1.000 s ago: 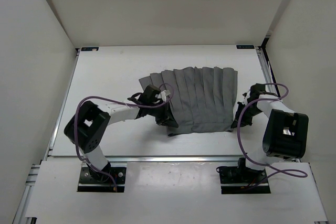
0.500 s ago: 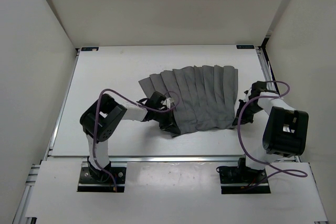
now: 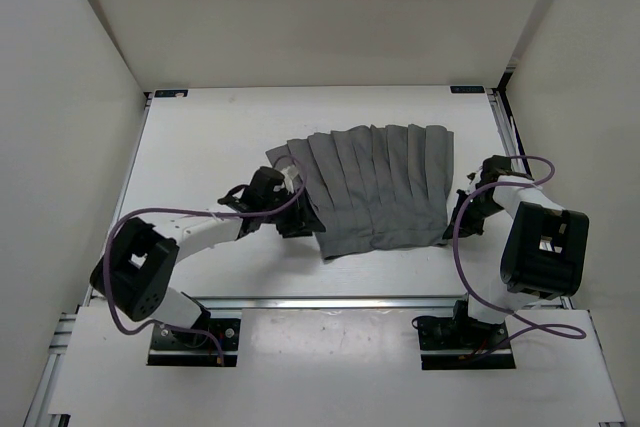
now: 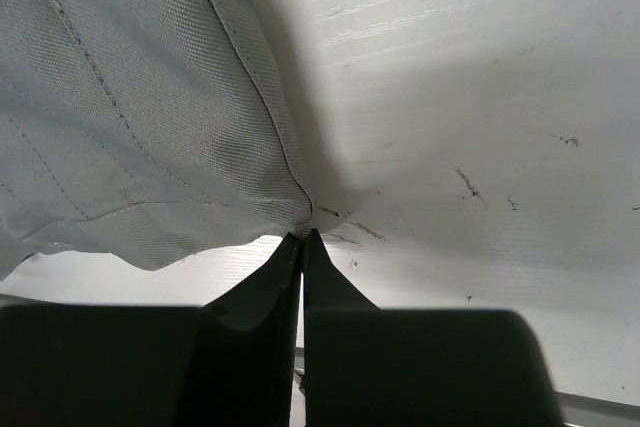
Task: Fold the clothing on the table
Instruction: Fold the skirt
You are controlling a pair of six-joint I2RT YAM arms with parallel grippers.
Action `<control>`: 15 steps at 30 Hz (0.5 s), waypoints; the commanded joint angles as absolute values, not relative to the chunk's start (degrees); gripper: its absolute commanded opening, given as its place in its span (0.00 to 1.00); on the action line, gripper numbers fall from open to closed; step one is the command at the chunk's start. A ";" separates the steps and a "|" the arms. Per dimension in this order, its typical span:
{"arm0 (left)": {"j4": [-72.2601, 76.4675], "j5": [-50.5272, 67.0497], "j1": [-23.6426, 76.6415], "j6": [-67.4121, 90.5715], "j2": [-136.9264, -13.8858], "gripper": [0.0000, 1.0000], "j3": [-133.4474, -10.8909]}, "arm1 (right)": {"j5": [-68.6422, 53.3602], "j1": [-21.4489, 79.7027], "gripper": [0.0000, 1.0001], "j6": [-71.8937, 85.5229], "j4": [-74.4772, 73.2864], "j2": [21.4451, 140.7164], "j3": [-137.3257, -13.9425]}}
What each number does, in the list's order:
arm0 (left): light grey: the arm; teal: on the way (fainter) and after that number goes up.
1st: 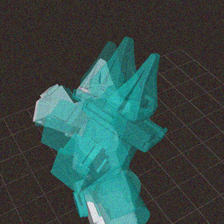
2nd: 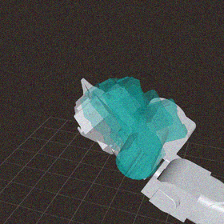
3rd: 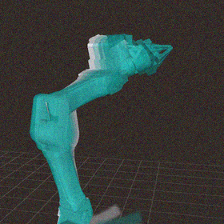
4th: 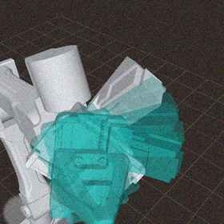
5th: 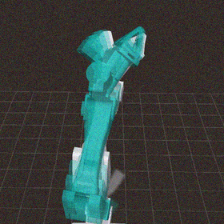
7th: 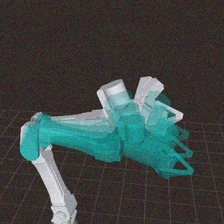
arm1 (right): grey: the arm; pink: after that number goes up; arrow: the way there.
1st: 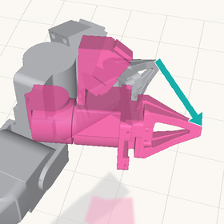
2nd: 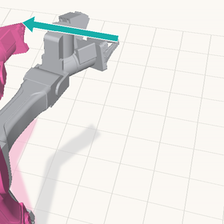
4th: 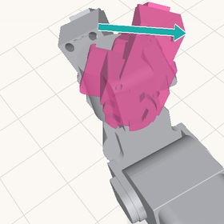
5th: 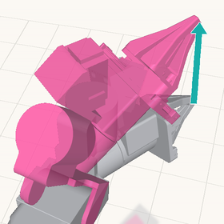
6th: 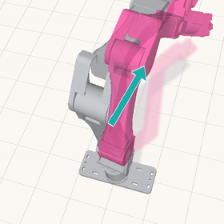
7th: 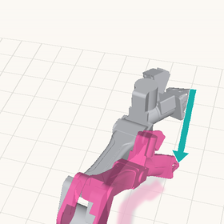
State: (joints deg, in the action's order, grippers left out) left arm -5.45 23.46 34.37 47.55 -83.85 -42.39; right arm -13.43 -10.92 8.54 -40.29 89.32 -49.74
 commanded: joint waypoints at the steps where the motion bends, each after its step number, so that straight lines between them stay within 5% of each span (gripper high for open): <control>1: -9.32 23.47 37.78 46.40 -85.43 0.57 -38.95 | -14.85 -11.25 0.00 8.17 -40.17 89.12 -50.80; 6: -6.15 20.57 39.90 48.86 -86.13 0.67 -36.04 | -15.55 -10.90 0.00 8.26 -40.17 89.03 -51.24; 15: -0.97 13.89 41.39 53.87 -84.55 0.71 -32.43 | -15.91 -10.11 0.00 8.26 -39.90 88.86 -52.29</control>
State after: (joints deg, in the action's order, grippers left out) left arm -2.02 19.11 41.04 52.71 -84.86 -33.74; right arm -14.66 -10.50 8.51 -40.29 89.32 -50.00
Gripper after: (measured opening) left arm 0.702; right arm 0.007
